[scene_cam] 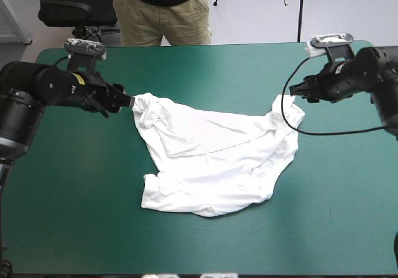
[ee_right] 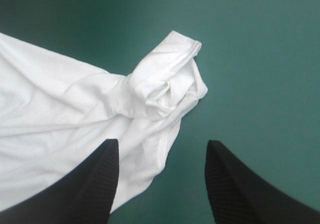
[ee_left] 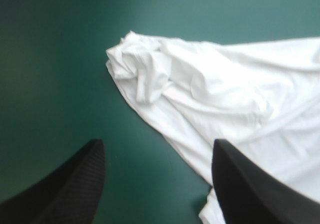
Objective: Fold the cloth
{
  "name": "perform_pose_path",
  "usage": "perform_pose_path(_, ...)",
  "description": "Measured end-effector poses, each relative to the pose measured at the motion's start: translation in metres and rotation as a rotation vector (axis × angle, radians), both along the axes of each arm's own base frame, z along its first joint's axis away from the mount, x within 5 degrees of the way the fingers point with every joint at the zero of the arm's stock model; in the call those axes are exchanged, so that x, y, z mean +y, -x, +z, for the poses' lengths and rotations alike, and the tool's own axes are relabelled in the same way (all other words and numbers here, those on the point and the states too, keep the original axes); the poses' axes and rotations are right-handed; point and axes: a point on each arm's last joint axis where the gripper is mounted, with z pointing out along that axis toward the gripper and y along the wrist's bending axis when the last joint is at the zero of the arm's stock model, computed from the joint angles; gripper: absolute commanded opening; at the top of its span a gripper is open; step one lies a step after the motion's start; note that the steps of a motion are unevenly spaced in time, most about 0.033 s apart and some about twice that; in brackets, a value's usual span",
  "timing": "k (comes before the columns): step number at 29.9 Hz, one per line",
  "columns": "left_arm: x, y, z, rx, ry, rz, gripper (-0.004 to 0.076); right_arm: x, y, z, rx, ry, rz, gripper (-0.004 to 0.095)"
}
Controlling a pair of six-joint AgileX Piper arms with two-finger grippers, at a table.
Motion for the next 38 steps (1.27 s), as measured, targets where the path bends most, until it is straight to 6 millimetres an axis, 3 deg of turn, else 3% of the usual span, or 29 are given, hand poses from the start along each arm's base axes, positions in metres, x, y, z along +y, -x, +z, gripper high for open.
perform_pose_path(8,-0.026,0.03,-0.063,0.256,-0.09,-0.08,0.0447,-0.006,0.04,-0.024,0.083,0.034,-0.003,0.0472)
perform_pose_path(13,-0.048,0.046,-0.11,0.374,-0.102,-0.09,0.0447,-0.007,0.046,-0.033,0.111,0.038,-0.003,0.0472)
perform_pose_path(18,-0.055,0.062,-0.15,0.459,-0.116,-0.049,0.0447,-0.007,0.046,-0.033,0.11,0.038,-0.003,0.0472)
perform_pose_path(26,-0.052,0.069,-0.177,0.504,-0.124,-0.013,0.0446,-0.007,0.046,-0.033,0.107,0.038,-0.003,0.0472)
perform_pose_path(36,-0.063,0.053,-0.218,0.603,-0.194,-0.037,0.0445,-0.007,0.045,-0.033,0.103,0.033,-0.01,0.0472)
perform_pose_path(38,-0.065,0.051,-0.224,0.629,-0.197,-0.042,0.0402,-0.007,0.045,-0.033,0.103,0.033,-0.01,0.0472)
